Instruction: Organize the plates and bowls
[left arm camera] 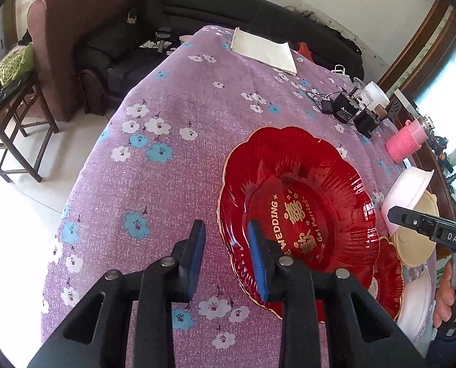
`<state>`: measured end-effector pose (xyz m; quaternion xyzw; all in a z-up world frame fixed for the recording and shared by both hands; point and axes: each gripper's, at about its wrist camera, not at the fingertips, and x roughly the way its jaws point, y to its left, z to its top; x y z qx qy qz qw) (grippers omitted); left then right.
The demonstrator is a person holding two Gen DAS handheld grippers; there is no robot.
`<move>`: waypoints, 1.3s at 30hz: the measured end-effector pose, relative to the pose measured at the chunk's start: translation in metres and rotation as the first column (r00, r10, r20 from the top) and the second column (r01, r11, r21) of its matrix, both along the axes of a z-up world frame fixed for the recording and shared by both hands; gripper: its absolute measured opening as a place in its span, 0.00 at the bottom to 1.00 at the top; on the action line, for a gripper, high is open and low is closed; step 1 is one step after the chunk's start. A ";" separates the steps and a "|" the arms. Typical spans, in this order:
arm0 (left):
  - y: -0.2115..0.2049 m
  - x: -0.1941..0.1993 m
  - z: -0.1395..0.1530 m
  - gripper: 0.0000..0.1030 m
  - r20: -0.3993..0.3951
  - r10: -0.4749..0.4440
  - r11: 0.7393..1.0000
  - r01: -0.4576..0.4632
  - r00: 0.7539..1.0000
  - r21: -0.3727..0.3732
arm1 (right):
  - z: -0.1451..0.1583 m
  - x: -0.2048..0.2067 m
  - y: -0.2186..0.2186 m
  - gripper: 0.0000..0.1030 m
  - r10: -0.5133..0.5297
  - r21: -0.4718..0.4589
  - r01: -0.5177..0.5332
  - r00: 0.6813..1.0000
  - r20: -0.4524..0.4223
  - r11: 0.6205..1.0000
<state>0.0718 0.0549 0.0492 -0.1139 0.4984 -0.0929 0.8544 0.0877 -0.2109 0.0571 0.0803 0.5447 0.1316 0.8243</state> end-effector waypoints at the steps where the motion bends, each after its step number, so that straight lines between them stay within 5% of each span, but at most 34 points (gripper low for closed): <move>1: -0.001 0.001 -0.001 0.25 -0.001 -0.004 1.000 0.004 1.000 -0.003 | -0.002 0.002 0.001 0.30 0.004 0.002 -0.004 1.000 -0.005 1.000; 9: -0.008 0.008 -0.003 0.22 0.000 -0.015 1.000 0.015 1.000 0.024 | -0.014 0.017 0.010 0.23 0.003 -0.032 -0.004 1.000 -0.022 0.999; 17: -0.006 0.016 -0.013 0.07 -0.013 -0.002 0.999 0.002 1.000 0.041 | -0.027 0.017 0.016 0.13 0.002 -0.021 -0.003 0.999 -0.040 1.000; 39: -0.001 -0.002 -0.006 0.07 0.016 0.018 0.998 -0.019 1.000 0.064 | -0.022 0.003 0.021 0.08 0.007 -0.004 -0.007 1.000 -0.005 1.000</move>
